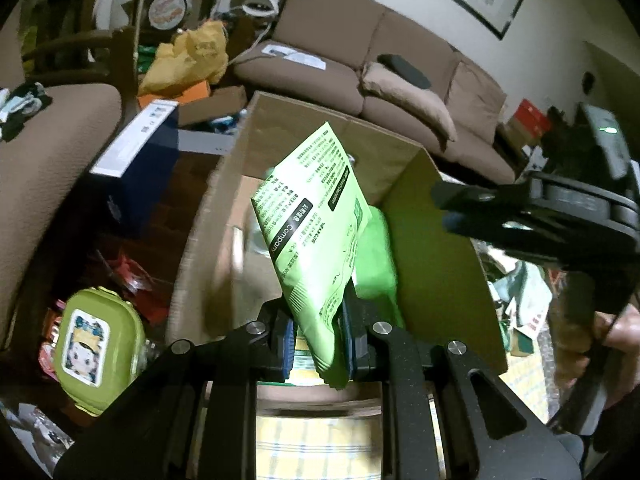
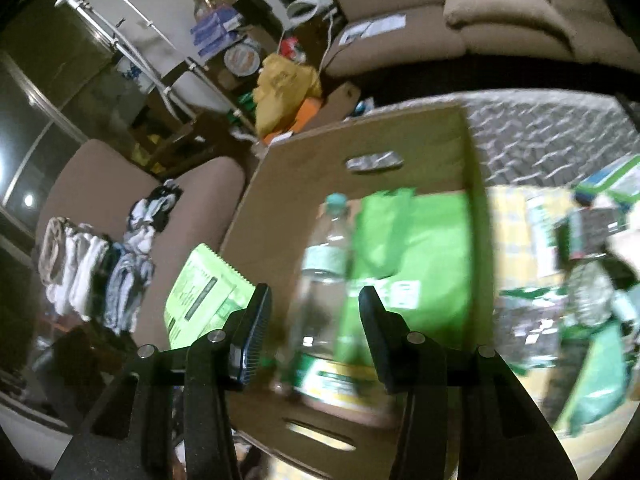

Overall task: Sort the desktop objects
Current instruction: 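Hold the green packet over the box with the left gripper while the right gripper opens over the box, then open the left gripper to drop the green snack packet into the box, then withdraw both grippers from the box back over the table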

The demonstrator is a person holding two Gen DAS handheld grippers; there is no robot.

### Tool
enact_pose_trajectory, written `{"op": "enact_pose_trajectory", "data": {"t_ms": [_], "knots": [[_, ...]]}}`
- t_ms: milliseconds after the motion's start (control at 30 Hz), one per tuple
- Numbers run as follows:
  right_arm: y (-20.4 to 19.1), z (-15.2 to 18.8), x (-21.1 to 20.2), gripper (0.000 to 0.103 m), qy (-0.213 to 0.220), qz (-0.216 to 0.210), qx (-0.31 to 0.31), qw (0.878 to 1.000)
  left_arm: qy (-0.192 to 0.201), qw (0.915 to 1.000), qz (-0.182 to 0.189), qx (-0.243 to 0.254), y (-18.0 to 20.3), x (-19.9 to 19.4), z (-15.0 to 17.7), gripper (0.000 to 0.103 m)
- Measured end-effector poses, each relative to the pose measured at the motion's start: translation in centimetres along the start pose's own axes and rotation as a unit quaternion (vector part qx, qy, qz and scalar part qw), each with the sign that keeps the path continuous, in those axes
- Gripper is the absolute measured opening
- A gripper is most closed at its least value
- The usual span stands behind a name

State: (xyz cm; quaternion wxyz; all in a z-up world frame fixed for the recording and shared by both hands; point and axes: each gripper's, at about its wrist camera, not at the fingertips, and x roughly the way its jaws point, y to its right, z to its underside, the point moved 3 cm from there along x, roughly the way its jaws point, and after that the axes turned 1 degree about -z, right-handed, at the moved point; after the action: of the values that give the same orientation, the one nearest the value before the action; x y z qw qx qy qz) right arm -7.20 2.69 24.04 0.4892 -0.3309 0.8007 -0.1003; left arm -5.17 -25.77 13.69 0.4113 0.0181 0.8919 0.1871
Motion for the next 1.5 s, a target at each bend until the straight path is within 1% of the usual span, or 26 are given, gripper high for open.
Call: {"op": "enact_pose_trajectory", "data": {"t_ms": [233,367,433,467,500,533,567,600,733,800,900,933,1000,1067,1100,1233,1267,1300,1333,1500], "knots": [[3.9,1.1,-5.0,0.048,0.026,0.042,-0.016,0.999,-0.029,0.9994,0.019,0.002,3.9,3.8,0.3,0.017],[5.8,2.1,-6.4,0.048,0.029,0.065,-0.023,0.997,-0.049,0.9984,0.026,0.011,6.5,5.9,0.7,0.018],[6.7,2.6,-6.9,0.048,0.028,0.071,-0.024,0.997,-0.055,0.9980,0.026,0.016,7.5,6.5,0.9,0.020],[7.0,2.8,-7.0,0.048,0.028,0.073,-0.025,0.997,-0.060,0.9978,0.024,0.018,8.0,6.9,1.0,0.024],[7.4,3.1,-7.2,0.048,0.027,0.076,-0.025,0.996,-0.064,0.9976,0.021,0.017,8.3,7.3,1.1,0.032],[7.6,3.3,-7.3,0.048,0.026,0.078,-0.025,0.996,-0.067,0.9974,0.019,0.015,8.4,7.5,1.1,0.037],[7.9,3.6,-7.3,0.048,0.025,0.080,-0.024,0.996,-0.070,0.9973,0.019,0.013,8.5,7.7,1.1,0.045],[8.2,3.8,-7.4,0.048,0.024,0.081,-0.025,0.996,-0.071,0.9973,0.015,0.010,8.5,7.7,1.2,0.050],[8.8,4.3,-7.8,0.048,0.026,0.089,-0.029,0.995,-0.066,0.9978,0.002,0.009,8.1,7.1,1.2,0.053],[9.0,4.5,-8.1,0.048,0.028,0.095,-0.034,0.994,-0.059,0.9982,-0.006,0.012,7.9,6.5,1.1,0.060],[9.0,4.9,-8.5,0.050,0.032,0.104,-0.042,0.993,-0.045,0.9986,-0.018,0.022,8.0,5.3,0.9,0.065],[9.0,5.0,-8.6,0.052,0.033,0.107,-0.045,0.993,-0.044,0.9985,-0.020,0.026,8.0,5.0,0.8,0.066],[9.1,5.3,-8.9,0.058,0.034,0.113,-0.050,0.992,-0.039,0.9984,-0.021,0.033,8.3,4.3,0.7,0.073],[9.2,5.7,-9.2,0.063,0.035,0.118,-0.054,0.991,-0.035,0.9983,-0.021,0.042,8.8,3.6,0.8,0.077],[9.3,5.8,-9.3,0.065,0.034,0.119,-0.054,0.991,-0.033,0.9981,-0.021,0.047,9.1,3.3,0.9,0.079],[9.8,6.2,-10.4,0.078,0.039,0.125,-0.049,0.990,-0.035,0.9974,-0.018,0.060,10.4,2.4,1.3,0.081],[10.0,6.3,-10.7,0.081,0.041,0.127,-0.049,0.990,-0.037,0.9973,-0.016,0.061,10.6,2.3,1.4,0.088],[10.2,6.5,-11.1,0.081,0.044,0.131,-0.048,0.989,-0.038,0.9973,-0.013,0.062,10.9,2.2,1.6,0.100],[10.4,6.7,-11.4,0.083,0.045,0.133,-0.047,0.989,-0.038,0.9972,-0.010,0.063,11.2,2.0,1.7,0.103],[12.0,8.1,-12.9,0.094,0.051,0.157,-0.040,0.985,-0.040,0.9963,-0.001,0.076,13.0,1.2,2.7,0.103]]}}
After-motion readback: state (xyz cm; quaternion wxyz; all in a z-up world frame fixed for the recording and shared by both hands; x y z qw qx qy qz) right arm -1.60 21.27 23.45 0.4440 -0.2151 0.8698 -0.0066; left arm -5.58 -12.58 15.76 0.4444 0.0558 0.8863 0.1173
